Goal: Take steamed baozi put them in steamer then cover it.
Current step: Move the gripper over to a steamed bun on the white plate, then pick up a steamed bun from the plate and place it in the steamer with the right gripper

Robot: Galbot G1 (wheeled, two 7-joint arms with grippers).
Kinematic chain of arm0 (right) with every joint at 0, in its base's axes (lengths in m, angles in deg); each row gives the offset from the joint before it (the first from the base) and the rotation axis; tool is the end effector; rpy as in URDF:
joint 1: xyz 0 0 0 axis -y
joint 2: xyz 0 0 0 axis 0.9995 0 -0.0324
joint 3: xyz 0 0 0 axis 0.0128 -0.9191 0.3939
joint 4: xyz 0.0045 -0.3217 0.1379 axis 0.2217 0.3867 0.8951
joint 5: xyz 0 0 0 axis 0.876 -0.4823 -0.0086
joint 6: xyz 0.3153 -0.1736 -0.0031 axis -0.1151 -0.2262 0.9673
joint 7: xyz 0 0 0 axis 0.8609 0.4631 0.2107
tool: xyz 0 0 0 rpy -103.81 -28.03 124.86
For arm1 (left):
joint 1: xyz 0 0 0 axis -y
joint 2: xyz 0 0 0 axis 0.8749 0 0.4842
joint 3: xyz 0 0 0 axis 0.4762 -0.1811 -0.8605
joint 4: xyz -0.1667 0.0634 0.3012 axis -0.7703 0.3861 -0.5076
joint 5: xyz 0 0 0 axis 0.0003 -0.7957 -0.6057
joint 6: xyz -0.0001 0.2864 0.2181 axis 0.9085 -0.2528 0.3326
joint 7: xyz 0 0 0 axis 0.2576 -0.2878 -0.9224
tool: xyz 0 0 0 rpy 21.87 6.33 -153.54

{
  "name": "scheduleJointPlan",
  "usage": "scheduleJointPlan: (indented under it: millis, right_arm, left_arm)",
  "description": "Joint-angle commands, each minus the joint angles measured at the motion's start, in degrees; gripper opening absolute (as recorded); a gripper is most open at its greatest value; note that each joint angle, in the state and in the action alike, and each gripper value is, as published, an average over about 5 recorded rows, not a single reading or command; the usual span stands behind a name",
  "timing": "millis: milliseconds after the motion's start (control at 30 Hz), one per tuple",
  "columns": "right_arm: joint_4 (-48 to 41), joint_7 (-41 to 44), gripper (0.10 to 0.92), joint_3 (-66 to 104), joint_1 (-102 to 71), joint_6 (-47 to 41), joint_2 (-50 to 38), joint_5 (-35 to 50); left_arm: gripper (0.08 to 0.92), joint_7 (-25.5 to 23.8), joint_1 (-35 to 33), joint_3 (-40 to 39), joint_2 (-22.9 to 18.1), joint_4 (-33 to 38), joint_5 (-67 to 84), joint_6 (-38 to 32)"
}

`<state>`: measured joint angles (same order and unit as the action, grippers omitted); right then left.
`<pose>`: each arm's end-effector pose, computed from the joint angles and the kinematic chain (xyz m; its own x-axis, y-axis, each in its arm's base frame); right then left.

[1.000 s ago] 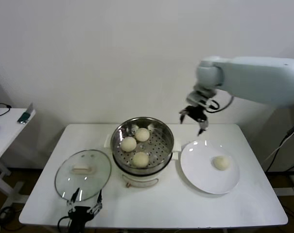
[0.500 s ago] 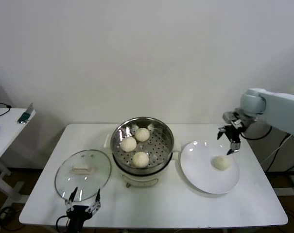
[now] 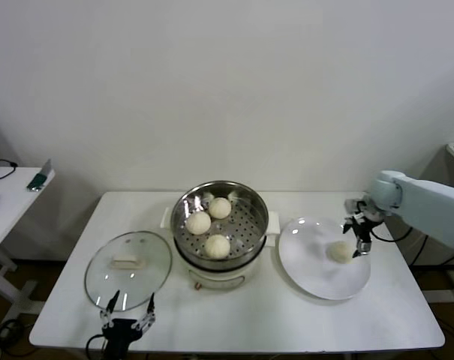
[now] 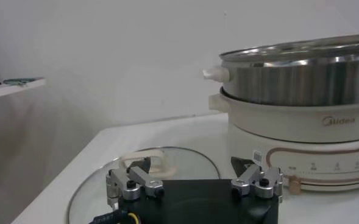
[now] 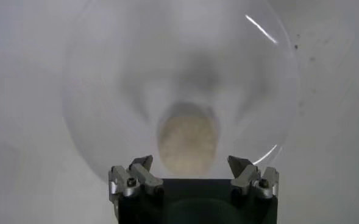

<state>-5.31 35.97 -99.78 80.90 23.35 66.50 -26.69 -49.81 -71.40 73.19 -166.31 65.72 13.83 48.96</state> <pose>0.5474 -0.1988 -0.2166 -0.0845 -0.0055 0.9964 -0.9964 -0.0038 -0.0845 0.1054 0.0477 -0.3691 -0.9640 -0.0248 0.2646 0.0078 0.9926 0.1216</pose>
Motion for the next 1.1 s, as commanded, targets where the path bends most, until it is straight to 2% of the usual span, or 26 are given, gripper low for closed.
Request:
scheduleJointPlan:
  millis: [33, 233, 400, 600, 867, 1100]
  right_arm:
    - [-3.7, -2.9, 0.818, 6.3, -7.7, -1.5, 1.8, -3.1]
    - [-1.9, -3.3, 0.734, 6.7, -6.8, -2.1, 1.4, -2.8]
    - [3.1, -2.3, 0.671, 2.1, 0.0, -2.9, -0.1, 0.6]
    - [9.1, 0.2, 0.662, -11.6, 20.7, -3.2, 1.1, 12.6]
    - [18.2, 3.0, 0.662, -22.8, 46.4, -6.5, 10.0, 31.8]
    - [26.6, -0.9, 0.659, -18.0, 47.5, -11.4, 18.3, 39.7]
  left_arm:
    - [0.823, 0.0, -0.1, -0.1, 0.0, 0.1, -0.1, 0.0]
    - [0.823, 0.1, -0.2, -0.1, 0.0, 0.1, -0.1, 0.0]
    - [0.823, 0.1, -0.2, -0.2, 0.0, 0.3, -0.2, 0.1]
    - [0.823, 0.1, -0.2, -0.3, 0.0, 0.6, -0.2, 0.2]
    - [0.823, 0.0, -0.2, -0.6, 0.3, 1.2, -0.2, 0.4]
    - [0.823, -0.1, -0.1, -1.1, 0.5, 1.6, -0.2, 0.5]
